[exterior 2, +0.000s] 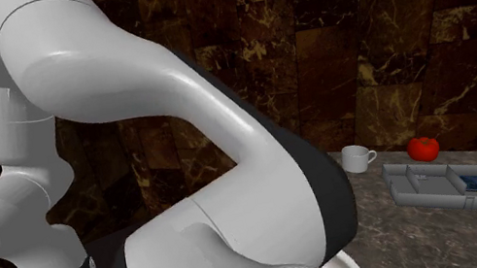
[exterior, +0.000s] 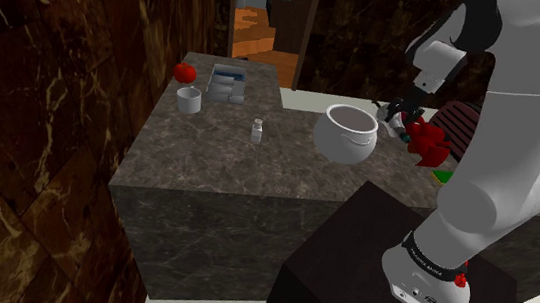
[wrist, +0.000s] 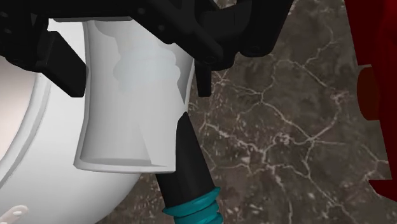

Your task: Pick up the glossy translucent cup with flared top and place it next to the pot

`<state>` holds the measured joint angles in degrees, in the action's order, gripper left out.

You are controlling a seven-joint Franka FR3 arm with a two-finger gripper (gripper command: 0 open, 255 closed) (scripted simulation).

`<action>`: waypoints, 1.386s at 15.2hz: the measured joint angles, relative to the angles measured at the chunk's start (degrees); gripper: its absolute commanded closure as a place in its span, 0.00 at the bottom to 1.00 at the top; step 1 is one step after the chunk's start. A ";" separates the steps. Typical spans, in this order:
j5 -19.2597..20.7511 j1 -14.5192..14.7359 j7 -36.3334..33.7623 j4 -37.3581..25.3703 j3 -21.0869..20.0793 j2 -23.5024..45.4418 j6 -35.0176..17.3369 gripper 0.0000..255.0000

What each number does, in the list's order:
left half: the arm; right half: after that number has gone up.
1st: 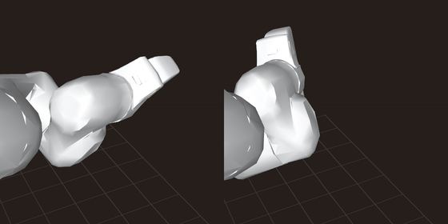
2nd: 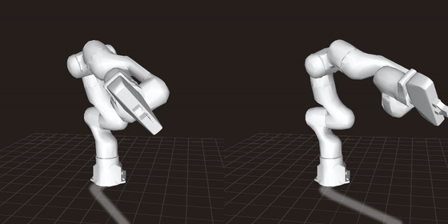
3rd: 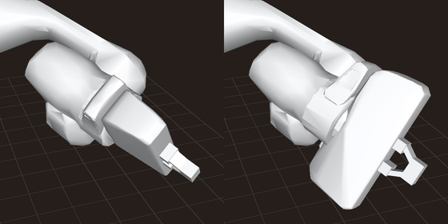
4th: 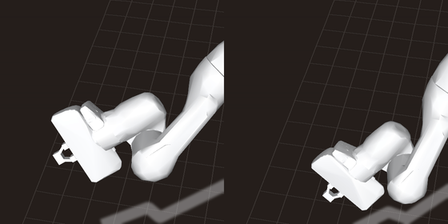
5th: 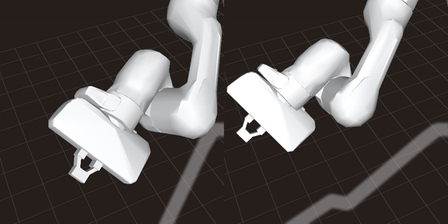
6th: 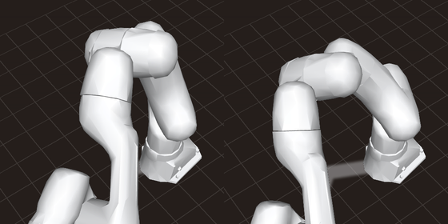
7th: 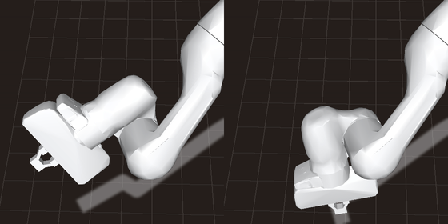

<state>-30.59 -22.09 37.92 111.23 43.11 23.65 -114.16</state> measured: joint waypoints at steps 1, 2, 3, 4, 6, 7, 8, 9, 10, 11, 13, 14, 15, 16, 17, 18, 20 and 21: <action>0.39 0.12 -0.27 -0.15 0.22 -0.42 0.43 1.00; 0.72 0.25 -0.58 -0.39 0.39 -0.77 0.89 1.00; 1.21 0.53 -0.95 -0.32 0.65 -1.42 1.23 1.00; 1.66 0.63 -1.29 -0.67 0.89 -1.87 1.86 1.00; 2.46 0.88 -1.99 -1.31 1.28 -2.70 2.99 1.00; 2.87 1.03 -2.38 -1.65 1.47 -3.16 3.59 1.00; 3.34 1.23 -2.74 -1.80 1.70 -3.72 4.08 1.00; 3.67 1.31 -3.08 -2.21 1.84 -4.03 4.66 1.00; 4.13 1.61 -3.53 -2.27 2.03 -4.63 5.06 1.00; 4.47 1.61 -3.73 -2.68 2.21 -4.96 5.68 1.00; 5.33 1.99 -4.52 -3.11 2.56 -6.01 6.71 1.00; 5.63 2.12 -4.85 -3.43 2.67 -6.36 7.20 1.00; 5.93 2.16 -5.09 -3.81 2.80 -6.66 7.76 1.00; 6.15 2.18 -5.39 -4.42 2.88 -6.84 8.43 1.00; 6.50 2.29 -5.69 -4.74 3.01 -7.24 8.98 1.00; 6.88 2.43 -6.08 -5.13 3.14 -7.68 9.61 1.00; 7.48 2.56 -6.70 -6.12 3.36 -8.33 10.95 1.00; 7.56 2.49 -6.79 -6.53 3.41 -8.37 11.38 1.00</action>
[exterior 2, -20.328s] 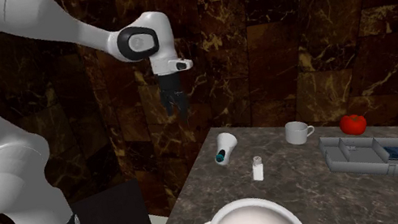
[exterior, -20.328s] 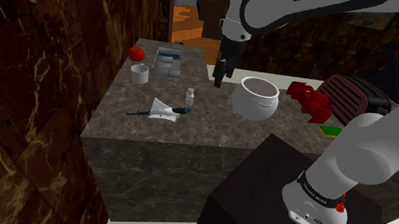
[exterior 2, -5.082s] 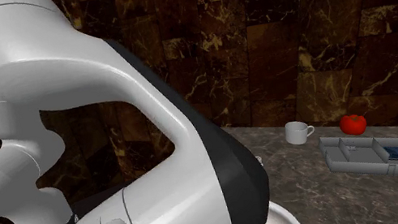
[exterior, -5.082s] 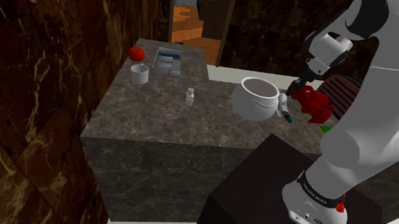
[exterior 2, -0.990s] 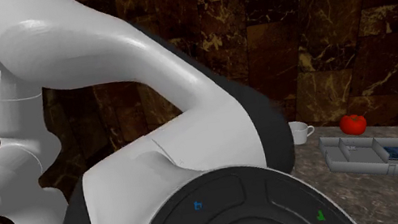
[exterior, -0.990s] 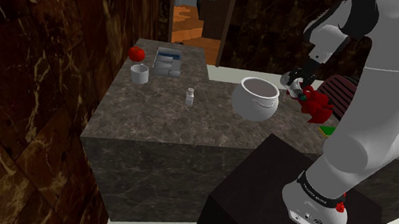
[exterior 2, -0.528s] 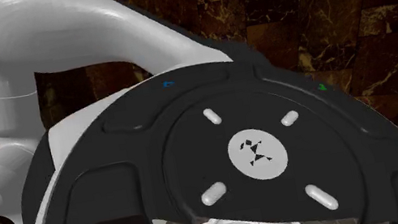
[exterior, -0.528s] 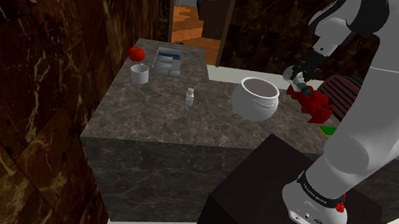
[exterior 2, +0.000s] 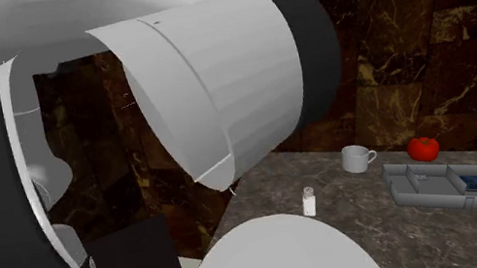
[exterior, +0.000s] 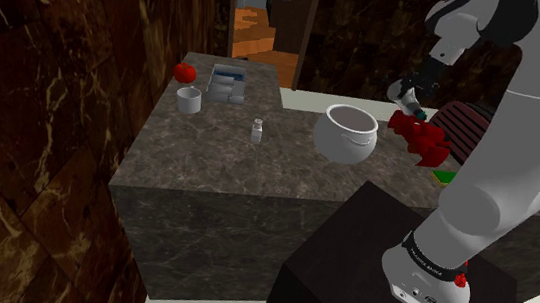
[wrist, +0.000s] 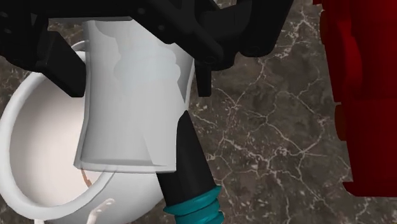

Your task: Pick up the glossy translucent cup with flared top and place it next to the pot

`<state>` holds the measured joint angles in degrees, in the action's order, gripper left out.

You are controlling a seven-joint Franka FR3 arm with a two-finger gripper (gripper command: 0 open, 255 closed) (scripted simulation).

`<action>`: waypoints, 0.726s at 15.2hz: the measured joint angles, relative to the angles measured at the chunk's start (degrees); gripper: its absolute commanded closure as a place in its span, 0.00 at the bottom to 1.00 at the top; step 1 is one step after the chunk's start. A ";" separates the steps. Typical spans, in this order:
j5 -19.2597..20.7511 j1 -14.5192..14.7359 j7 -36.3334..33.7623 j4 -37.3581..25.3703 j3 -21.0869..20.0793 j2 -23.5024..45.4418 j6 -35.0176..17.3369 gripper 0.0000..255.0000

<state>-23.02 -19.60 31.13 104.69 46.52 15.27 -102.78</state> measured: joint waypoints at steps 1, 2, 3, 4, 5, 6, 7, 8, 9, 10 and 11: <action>0.93 0.94 -0.89 1.23 0.19 -1.54 -0.34 1.00; 2.14 2.34 -2.37 3.06 0.25 -3.62 -1.11 1.00; 3.36 3.48 -3.60 5.08 0.31 -5.63 -2.08 1.00; 4.80 4.76 -5.19 7.40 0.24 -8.01 -3.16 1.00; 6.31 5.89 -7.04 9.17 0.04 -10.40 -3.74 1.00; 7.81 6.96 -8.86 11.90 -0.34 -12.90 -5.21 1.00; 9.69 8.06 -11.22 14.81 -1.01 -15.96 -6.55 1.00; 11.22 8.70 -13.26 17.08 -1.73 -18.44 -7.53 1.00; 12.93 9.16 -15.49 19.44 -2.65 -21.22 -8.33 1.00; 14.07 9.53 -17.53 21.29 -3.67 -23.30 -9.04 1.00; 14.90 9.80 -19.30 22.82 -4.65 -24.96 -9.61 1.00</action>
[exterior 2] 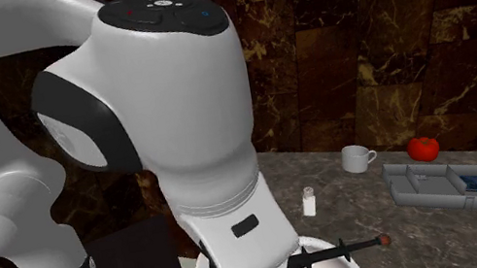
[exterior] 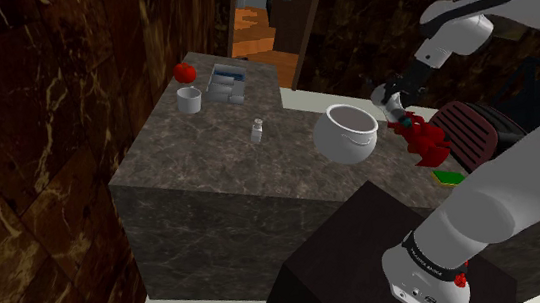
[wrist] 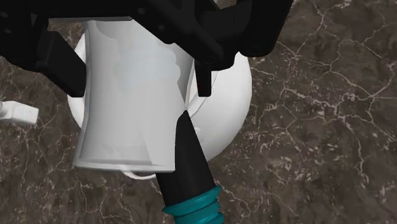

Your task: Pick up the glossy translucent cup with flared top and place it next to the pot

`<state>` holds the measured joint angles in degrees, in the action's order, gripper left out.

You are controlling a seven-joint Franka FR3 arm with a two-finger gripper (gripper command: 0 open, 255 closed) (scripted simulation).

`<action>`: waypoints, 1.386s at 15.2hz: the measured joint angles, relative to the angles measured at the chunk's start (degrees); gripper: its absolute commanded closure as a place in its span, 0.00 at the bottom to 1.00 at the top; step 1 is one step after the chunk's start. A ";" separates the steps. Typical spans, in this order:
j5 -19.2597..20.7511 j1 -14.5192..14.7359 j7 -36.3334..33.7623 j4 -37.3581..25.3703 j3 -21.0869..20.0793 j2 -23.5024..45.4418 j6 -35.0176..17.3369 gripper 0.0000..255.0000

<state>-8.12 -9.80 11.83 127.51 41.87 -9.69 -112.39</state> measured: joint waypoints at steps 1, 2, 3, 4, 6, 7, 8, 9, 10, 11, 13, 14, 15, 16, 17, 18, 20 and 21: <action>1.32 0.01 -2.00 2.19 -1.16 -2.46 -0.57 1.00; 2.33 -0.03 -3.82 4.21 -2.29 -4.56 -1.20 1.00; 2.98 0.05 -5.58 5.74 -3.48 -6.23 -1.59 1.00; 3.63 0.06 -7.37 7.18 -4.73 -7.97 -1.78 1.00; 4.66 0.07 -11.12 10.87 -7.54 -11.63 -2.77 1.00; 4.77 0.22 -12.64 12.16 -8.70 -12.78 -3.22 1.00; 4.80 0.43 -14.27 13.42 -9.99 -13.99 -3.59 1.00; 4.95 0.47 -15.72 14.93 -11.16 -15.35 -4.02 1.00; 4.91 0.66 -17.36 16.54 -12.51 -16.72 -4.57 1.00; 4.83 0.86 -19.03 18.17 -13.90 -18.12 -5.10 1.00; 4.59 1.21 -21.91 20.73 -16.31 -20.58 -5.71 1.00; 4.38 1.44 -23.49 22.10 -17.67 -22.00 -5.91 1.00; 3.90 1.93 -24.92 23.02 -18.89 -22.72 -6.38 1.00; 3.55 2.30 -26.28 23.74 -20.05 -23.65 -6.40 1.00; 3.33 2.51 -26.75 24.26 -20.47 -23.81 -6.87 1.00; 3.20 2.63 -26.94 24.78 -20.65 -23.81 -7.42 1.00; 2.88 2.93 -26.70 25.75 -20.53 -23.01 -9.14 1.00; 2.79 3.00 -26.40 26.18 -20.32 -22.54 -10.01 1.00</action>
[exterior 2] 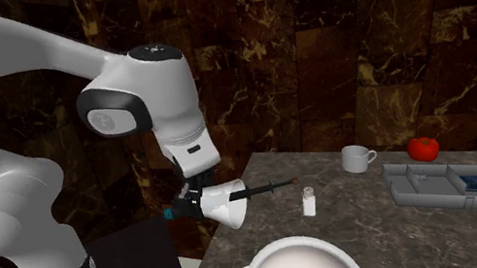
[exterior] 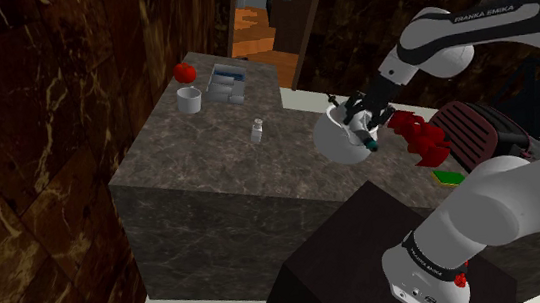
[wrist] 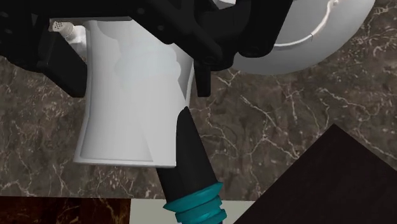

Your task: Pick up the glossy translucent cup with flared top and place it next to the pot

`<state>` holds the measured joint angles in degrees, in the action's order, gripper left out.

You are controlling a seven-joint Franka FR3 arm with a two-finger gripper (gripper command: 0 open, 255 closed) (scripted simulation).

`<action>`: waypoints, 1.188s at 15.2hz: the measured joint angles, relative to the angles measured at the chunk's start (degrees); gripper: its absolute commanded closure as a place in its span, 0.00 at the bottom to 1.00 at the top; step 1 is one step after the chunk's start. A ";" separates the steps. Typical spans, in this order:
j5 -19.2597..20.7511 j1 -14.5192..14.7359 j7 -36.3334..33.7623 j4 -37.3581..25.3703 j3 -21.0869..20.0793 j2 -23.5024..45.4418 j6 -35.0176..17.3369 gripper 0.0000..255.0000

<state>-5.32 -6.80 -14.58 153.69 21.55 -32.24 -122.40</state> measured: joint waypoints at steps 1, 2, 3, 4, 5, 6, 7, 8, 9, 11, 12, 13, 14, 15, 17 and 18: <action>-0.13 0.11 0.33 0.36 0.23 0.56 -0.88 1.00; -0.22 0.17 0.61 0.89 0.41 0.93 -1.75 1.00; -0.38 0.31 0.89 1.25 0.59 1.46 -2.61 1.00; -0.46 0.36 1.18 1.74 0.78 1.80 -3.40 1.00; -0.73 0.60 1.46 2.18 0.94 2.46 -4.48 1.00; -0.85 0.68 1.78 2.64 1.14 2.86 -5.30 1.00; -1.05 0.84 2.21 2.95 1.43 3.53 -6.23 1.00; -1.37 1.10 2.68 3.35 1.73 4.38 -7.41 1.00; -1.63 1.32 2.93 3.68 1.87 4.92 -8.27 1.00; -2.05 1.59 3.74 4.71 2.36 5.91 -10.19 1.00; -2.33 1.77 4.26 5.06 2.69 6.58 -11.15 1.00; -2.62 1.97 4.73 5.30 2.99 7.24 -11.99 1.00; -2.97 2.26 5.03 5.66 3.14 7.79 -12.87 1.00; -3.47 2.63 5.63 5.96 3.50 8.71 -14.02 1.00; -4.33 3.23 6.58 6.60 4.02 10.05 -15.90 1.00; -4.83 3.56 7.18 6.89 4.37 10.82 -16.88 1.00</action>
<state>-10.15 -3.23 -7.40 160.59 25.92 -21.41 -139.28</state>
